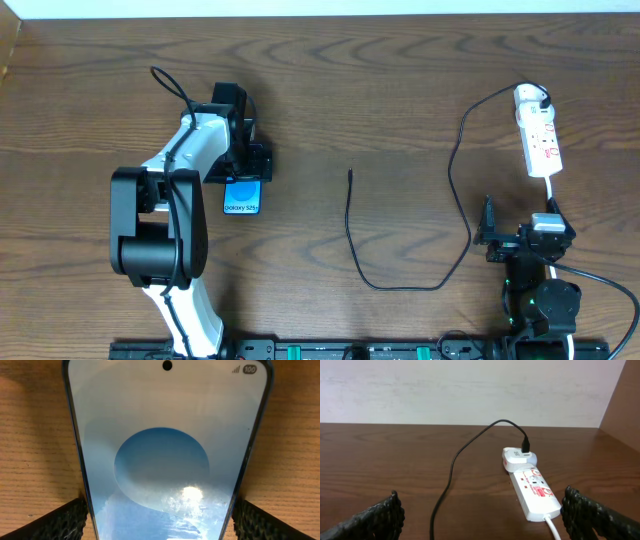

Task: Plug charger to phone and switch on socket
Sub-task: 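Lower the left gripper and close it on the phone's sides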

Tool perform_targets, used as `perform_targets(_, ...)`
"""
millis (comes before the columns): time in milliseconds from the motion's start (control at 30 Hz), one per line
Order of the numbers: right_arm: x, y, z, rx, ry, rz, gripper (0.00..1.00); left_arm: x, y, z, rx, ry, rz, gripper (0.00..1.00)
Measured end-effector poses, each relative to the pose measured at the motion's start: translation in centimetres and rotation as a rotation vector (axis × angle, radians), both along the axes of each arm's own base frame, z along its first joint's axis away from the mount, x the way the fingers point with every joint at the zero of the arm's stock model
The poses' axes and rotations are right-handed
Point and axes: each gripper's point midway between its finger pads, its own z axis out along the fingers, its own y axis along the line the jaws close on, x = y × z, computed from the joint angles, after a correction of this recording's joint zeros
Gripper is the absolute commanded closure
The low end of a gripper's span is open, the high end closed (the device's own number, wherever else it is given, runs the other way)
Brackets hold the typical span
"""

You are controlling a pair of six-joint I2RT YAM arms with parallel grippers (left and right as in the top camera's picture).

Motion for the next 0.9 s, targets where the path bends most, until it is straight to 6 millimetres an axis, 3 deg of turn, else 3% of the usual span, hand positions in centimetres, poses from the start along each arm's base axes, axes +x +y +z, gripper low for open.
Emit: perform_targets(900, 0.0, -0.01, 0.01, 0.0, 0.0, 0.0, 0.01, 0.09, 0.01, 0.0, 0.001, -0.003, 0.0, 0.24)
